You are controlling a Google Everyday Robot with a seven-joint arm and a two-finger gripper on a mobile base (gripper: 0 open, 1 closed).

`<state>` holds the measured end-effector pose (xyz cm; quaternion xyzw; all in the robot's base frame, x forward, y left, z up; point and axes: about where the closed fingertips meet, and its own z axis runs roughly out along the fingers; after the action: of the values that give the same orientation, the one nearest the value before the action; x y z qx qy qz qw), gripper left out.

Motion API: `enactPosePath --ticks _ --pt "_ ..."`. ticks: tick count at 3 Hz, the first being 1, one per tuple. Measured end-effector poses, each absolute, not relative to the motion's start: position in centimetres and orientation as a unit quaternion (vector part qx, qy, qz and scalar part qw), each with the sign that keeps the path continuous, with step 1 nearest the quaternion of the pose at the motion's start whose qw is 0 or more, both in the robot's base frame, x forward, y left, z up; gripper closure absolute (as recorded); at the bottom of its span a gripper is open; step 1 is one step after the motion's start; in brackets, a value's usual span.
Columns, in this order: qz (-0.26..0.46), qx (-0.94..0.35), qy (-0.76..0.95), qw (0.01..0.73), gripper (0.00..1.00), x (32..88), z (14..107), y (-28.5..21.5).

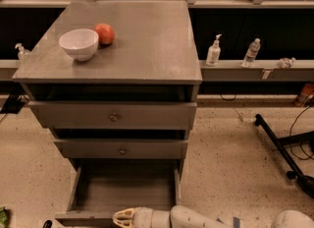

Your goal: Close bottom drawer

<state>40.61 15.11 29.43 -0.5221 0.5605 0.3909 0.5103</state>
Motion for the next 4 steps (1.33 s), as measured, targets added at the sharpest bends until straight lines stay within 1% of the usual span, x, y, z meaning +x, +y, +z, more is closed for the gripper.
enactPosePath --ticks 2,4 --pt "0.385 -0.548 0.535 0.514 1.0 40.0 28.1 14.5" --pt "0.403 -0.581 0.529 0.469 1.0 39.3 21.7 13.1"
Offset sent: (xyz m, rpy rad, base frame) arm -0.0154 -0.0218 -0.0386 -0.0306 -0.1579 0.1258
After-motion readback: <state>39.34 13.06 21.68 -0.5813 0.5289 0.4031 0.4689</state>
